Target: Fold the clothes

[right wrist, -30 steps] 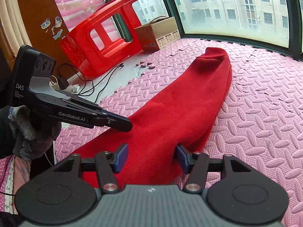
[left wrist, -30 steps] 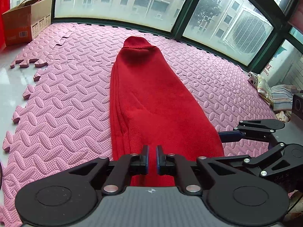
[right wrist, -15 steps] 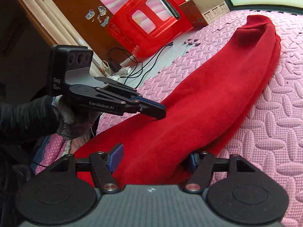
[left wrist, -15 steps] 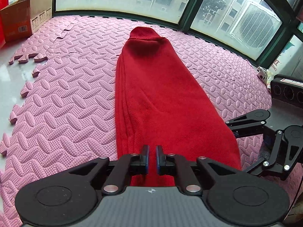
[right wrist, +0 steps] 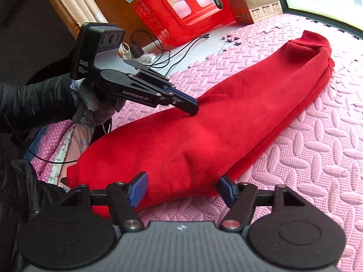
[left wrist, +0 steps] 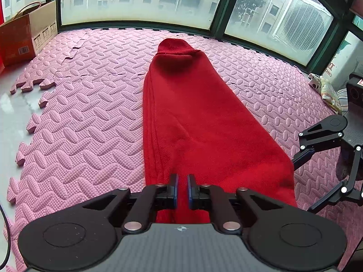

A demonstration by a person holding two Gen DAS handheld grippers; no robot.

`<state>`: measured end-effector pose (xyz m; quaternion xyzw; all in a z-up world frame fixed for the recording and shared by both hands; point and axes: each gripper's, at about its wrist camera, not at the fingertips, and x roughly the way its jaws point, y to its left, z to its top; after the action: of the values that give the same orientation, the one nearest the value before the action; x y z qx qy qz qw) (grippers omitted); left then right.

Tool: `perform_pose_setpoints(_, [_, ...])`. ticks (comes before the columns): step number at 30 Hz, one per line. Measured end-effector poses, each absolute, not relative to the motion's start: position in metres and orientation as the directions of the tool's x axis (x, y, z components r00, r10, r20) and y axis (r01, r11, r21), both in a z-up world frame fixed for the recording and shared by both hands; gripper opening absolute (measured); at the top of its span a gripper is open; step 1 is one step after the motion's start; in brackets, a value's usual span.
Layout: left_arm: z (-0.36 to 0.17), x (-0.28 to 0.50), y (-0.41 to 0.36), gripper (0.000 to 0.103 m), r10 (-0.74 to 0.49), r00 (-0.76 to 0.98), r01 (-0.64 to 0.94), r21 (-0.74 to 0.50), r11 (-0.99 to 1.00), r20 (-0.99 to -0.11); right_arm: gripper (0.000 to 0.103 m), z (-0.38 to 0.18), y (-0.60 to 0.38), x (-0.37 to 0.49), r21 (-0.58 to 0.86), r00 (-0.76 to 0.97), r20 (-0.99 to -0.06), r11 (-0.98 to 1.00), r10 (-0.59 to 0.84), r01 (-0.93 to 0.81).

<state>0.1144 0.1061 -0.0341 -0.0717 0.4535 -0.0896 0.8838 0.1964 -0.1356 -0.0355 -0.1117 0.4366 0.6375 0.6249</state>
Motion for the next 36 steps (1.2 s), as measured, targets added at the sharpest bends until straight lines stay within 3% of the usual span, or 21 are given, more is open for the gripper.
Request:
perform_pose_setpoints(5, [-0.018, 0.104, 0.098, 0.014, -0.272, 0.61, 0.137, -0.239, 0.961, -0.744, 0.066, -0.01, -0.143, 0.191, 0.328, 0.002, -0.662, 0.291, 0.75, -0.899])
perform_pose_setpoints(9, [-0.025, 0.105, 0.093, 0.014, -0.294, 0.593, 0.162, -0.246, 0.956, -0.749, 0.06, -0.013, -0.121, 0.189, 0.342, 0.014, -0.65, 0.309, 0.76, -0.888])
perform_pose_setpoints(14, [-0.041, 0.105, 0.109, 0.013, -0.279, 0.576, 0.115, -0.261, 0.958, -0.769, 0.049, -0.032, -0.107, 0.195, 0.344, 0.006, -0.707, 0.351, 0.707, -0.871])
perform_pose_setpoints(22, [-0.034, 0.109, 0.113, 0.014, -0.303, 0.594, 0.125, -0.286, 0.95, -0.746, 0.049, -0.017, -0.08, 0.248, 0.324, 0.132, -0.674, 0.452, 0.726, -0.831])
perform_pose_setpoints(31, [-0.041, 0.116, 0.125, 0.014, -0.305, 0.586, 0.099, -0.306, 0.947, -0.751, 0.049, -0.042, -0.026, 0.324, 0.202, 0.316, -0.718, 0.62, 0.62, -0.758])
perform_pose_setpoints(36, [-0.033, 0.115, 0.123, 0.014, -0.321, 0.6, 0.11, -0.322, 0.94, -0.733, 0.05, -0.029, -0.041, 0.333, 0.284, 0.321, -0.638, 0.601, 0.7, -0.747])
